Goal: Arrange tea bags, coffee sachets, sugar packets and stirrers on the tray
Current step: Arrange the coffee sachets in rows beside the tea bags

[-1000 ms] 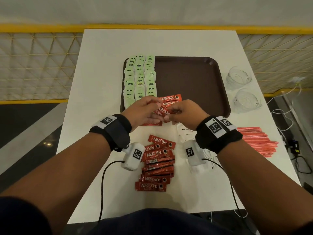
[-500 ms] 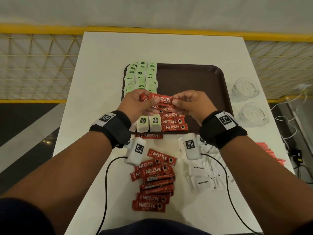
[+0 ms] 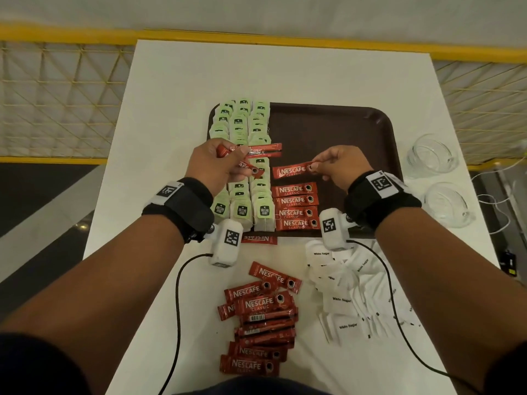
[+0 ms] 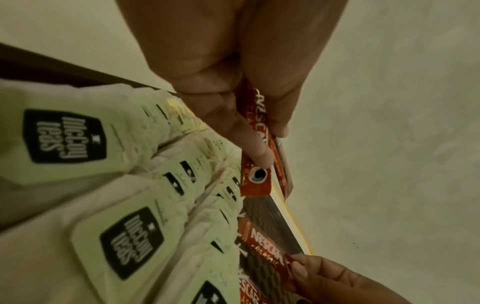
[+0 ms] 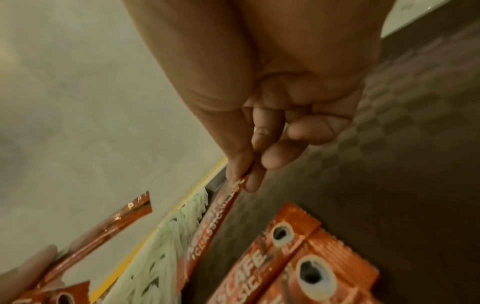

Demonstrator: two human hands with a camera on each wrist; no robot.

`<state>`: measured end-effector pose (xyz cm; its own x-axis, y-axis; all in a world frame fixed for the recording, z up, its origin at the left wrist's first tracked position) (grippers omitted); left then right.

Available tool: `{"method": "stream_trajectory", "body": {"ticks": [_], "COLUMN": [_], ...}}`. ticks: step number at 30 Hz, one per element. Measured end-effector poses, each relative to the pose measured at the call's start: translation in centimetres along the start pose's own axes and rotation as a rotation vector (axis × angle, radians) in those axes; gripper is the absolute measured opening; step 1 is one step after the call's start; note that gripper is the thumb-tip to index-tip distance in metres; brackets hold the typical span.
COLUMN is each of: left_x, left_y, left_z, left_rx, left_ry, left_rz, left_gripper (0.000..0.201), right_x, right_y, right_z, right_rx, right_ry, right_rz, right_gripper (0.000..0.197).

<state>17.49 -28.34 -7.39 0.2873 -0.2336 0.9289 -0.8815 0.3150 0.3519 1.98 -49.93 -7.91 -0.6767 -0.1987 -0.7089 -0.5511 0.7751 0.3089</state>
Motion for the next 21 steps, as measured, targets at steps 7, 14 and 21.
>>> {"method": "stream_trajectory", "body": {"ticks": [7, 14, 21], "left_x": [0.0, -0.2, -0.1], "left_y": [-0.1, 0.2, 0.7], "left_z": [0.3, 1.3, 2.7], "left_rx": [-0.003, -0.054, -0.121], "left_ry": [-0.003, -0.027, -0.062], "left_rz": [-0.002, -0.016, 0.004], "left_gripper": [0.018, 0.023, 0.02], "right_x": [0.9, 1.3, -3.9], "right_y": [-1.4, -1.3, 1.5], "right_z": [2.4, 1.7, 1.4], "right_rx": [-0.04, 0.075, -0.072], "right_ry": [0.253, 0.221, -0.1], "right_rz": [0.056, 0.009, -0.119], "right_gripper": [0.018, 0.018, 0.029]}}
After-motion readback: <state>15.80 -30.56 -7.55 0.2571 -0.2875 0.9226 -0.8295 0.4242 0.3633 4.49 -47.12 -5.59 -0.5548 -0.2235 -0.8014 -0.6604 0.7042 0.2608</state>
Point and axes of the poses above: each hand's wrist, its own y-axis away from the middle knuckle, its own z-axis out of the palm, x = y × z, the point moved 8 cm from there along -y, towards the middle knuckle, and after that the axes turned 12 degrees about x, right-handed, at the moved point
